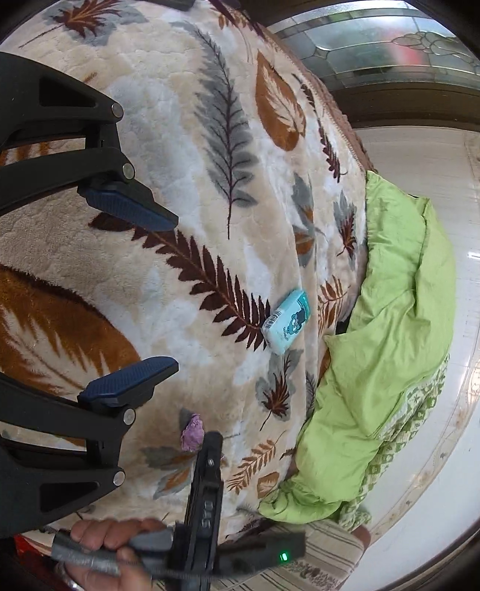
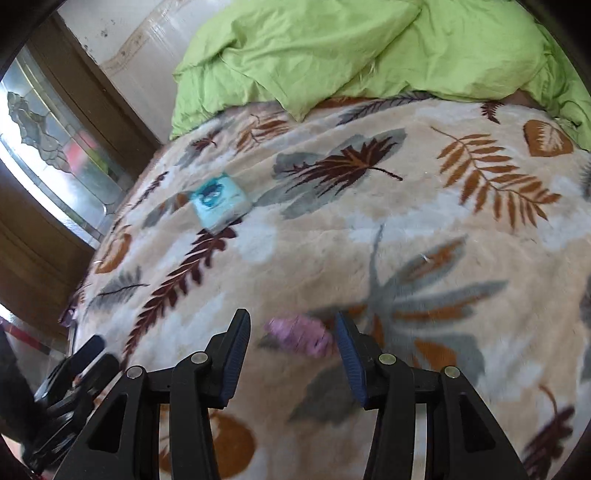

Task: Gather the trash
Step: 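Move both open grippers back toward the bed, then grasp the purple wrapper with the right gripper while the left gripper grasps the teal packet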

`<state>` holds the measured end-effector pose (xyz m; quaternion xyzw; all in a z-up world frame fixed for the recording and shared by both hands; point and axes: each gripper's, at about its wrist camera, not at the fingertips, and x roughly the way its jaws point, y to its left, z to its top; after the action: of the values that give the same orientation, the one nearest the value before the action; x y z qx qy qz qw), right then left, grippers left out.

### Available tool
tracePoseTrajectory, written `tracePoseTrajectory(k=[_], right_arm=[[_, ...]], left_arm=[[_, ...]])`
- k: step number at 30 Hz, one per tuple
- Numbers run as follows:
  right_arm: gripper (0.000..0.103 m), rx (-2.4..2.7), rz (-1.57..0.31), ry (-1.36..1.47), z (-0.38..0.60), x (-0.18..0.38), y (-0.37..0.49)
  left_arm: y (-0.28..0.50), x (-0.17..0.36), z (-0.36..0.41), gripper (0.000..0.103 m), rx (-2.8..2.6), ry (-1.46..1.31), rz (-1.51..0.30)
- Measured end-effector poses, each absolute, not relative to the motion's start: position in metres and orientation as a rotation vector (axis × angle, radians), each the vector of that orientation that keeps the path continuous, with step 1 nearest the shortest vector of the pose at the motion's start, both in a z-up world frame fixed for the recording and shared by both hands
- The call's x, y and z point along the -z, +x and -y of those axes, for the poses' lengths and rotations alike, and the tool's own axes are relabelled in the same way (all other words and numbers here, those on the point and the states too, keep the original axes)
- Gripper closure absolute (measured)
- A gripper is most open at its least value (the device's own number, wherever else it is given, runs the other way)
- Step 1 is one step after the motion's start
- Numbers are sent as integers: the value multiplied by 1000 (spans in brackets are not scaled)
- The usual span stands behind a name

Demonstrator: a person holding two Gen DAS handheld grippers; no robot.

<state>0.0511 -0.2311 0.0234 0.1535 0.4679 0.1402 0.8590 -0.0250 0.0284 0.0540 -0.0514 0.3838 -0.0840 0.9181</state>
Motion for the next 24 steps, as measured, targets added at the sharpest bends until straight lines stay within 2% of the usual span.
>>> tracePoseTrajectory(k=[4, 6, 13, 17, 22, 23, 24], right_arm=[[53, -313, -994, 316, 224, -13, 48], [68, -309, -995, 277, 217, -13, 45], [70, -193, -946, 228, 195, -23, 16], [70, -54, -820, 401, 205, -49, -11], [70, 4, -684, 390, 212, -65, -21], [70, 10, -674, 389, 214, -66, -21], [70, 18, -670, 386, 218, -65, -20]], left_arm=[[-22, -55, -30, 34, 177, -116, -789], [-21, -54, -30, 34, 181, -120, -795], [-19, -51, -22, 34, 202, -118, -811], [-15, -51, -20, 34, 219, -146, -820], [3, -55, -12, 34, 244, -168, -844], [11, -57, -10, 30, 241, -177, -854], [20, -58, -7, 23, 239, -191, -862]])
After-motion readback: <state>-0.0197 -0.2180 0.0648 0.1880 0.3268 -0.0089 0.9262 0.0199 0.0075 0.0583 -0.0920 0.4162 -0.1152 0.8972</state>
